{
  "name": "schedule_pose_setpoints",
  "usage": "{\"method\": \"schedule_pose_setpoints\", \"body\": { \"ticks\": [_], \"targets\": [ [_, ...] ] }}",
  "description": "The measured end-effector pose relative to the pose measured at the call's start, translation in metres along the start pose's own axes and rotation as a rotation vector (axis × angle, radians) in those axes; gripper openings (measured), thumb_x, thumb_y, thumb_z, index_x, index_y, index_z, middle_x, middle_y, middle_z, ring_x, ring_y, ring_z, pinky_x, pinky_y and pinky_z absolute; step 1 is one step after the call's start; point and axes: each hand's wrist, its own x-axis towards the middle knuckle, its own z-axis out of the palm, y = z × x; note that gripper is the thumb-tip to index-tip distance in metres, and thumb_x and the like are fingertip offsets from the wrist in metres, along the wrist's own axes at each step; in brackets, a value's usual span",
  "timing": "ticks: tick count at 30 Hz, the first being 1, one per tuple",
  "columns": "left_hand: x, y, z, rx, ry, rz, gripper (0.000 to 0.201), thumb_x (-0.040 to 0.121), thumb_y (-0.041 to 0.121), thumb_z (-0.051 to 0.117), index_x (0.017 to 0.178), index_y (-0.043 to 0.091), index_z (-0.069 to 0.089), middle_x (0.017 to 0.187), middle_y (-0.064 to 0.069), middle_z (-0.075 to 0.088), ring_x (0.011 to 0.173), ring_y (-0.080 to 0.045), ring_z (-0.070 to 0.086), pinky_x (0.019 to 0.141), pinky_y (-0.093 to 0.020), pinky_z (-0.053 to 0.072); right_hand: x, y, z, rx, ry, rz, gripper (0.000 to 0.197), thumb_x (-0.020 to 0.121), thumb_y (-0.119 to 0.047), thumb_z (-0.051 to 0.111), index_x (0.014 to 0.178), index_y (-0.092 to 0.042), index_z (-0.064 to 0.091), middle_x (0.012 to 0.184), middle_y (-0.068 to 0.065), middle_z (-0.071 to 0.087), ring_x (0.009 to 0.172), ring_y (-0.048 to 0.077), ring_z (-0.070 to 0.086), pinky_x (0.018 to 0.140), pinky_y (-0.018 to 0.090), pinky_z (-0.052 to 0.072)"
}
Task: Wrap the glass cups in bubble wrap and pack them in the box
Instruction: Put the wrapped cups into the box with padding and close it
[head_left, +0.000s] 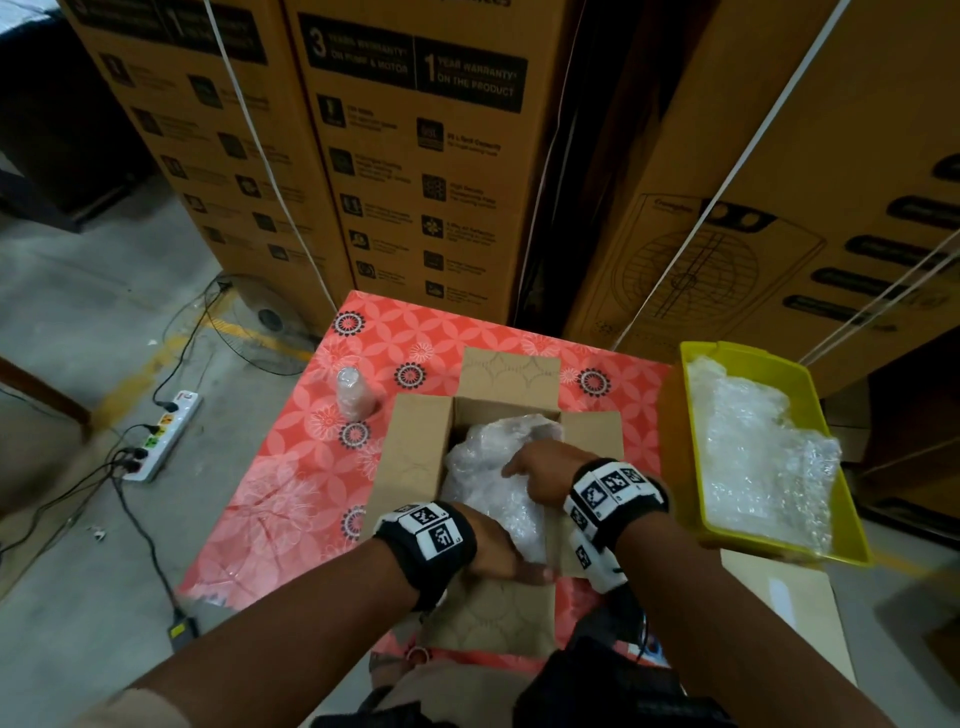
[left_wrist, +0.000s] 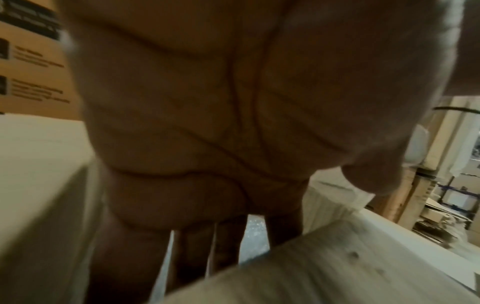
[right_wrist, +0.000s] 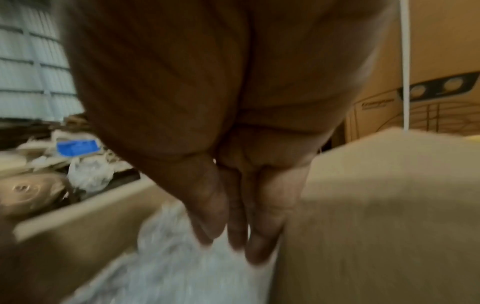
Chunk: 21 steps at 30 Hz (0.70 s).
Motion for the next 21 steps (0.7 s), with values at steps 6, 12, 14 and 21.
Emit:
{"method": "schedule_pose_setpoints", "body": {
  "ticks": [6,12,14,21],
  "targets": [
    [-0.009,0.002,0.003,-0.005,-0.086,-0.051,0.093,0.095,0.084,0.041,0.165,0.023,0.032,0.168,-0.005,0.038,0.150,-0.030,0.040,0.121,-0.044,0.033,0.008,-0.017,0.009,0.012,-0.024,0.032,0.049,0.099,-0.007,0.055,0.147,-0.016,0.057,0.149,0.011,0.058,0.134,0.030,0.057,0.107,0.038,0.049],
    [-0.029,-0.006,-0.004,0.069,0.102,-0.033,0.084,0.099,0.073,0.050,0.154,0.012,0.033,0.147,-0.017,0.053,0.125,-0.035,0.058,0.089,-0.040,0.047,-0.004,-0.026,-0.035,-0.057,0.204,0.074,0.031,0.093,-0.008,0.067,0.110,-0.029,0.081,0.124,0.002,0.072,0.104,0.025,0.070,0.085,0.035,0.059],
    [-0.030,-0.011,-0.002,0.108,0.108,-0.030,0.085,0.098,0.077,0.049,0.150,0.011,0.041,0.148,-0.016,0.052,0.127,-0.036,0.056,0.094,-0.043,0.048,-0.006,-0.033,-0.051,-0.072,0.242,0.086,0.029,0.092,-0.009,0.069,0.110,-0.030,0.080,0.121,0.001,0.072,0.100,0.025,0.070,0.082,0.036,0.060],
    [-0.027,-0.028,0.005,0.159,0.063,0.049,0.078,0.105,0.067,0.044,0.157,0.008,0.042,0.159,-0.017,0.046,0.142,-0.035,0.047,0.111,-0.045,0.040,0.036,-0.095,-0.102,0.027,0.361,-0.100,0.032,0.089,-0.019,0.066,0.119,-0.023,0.077,0.126,0.004,0.073,0.108,0.024,0.069,0.091,0.042,0.060]
  ]
}}
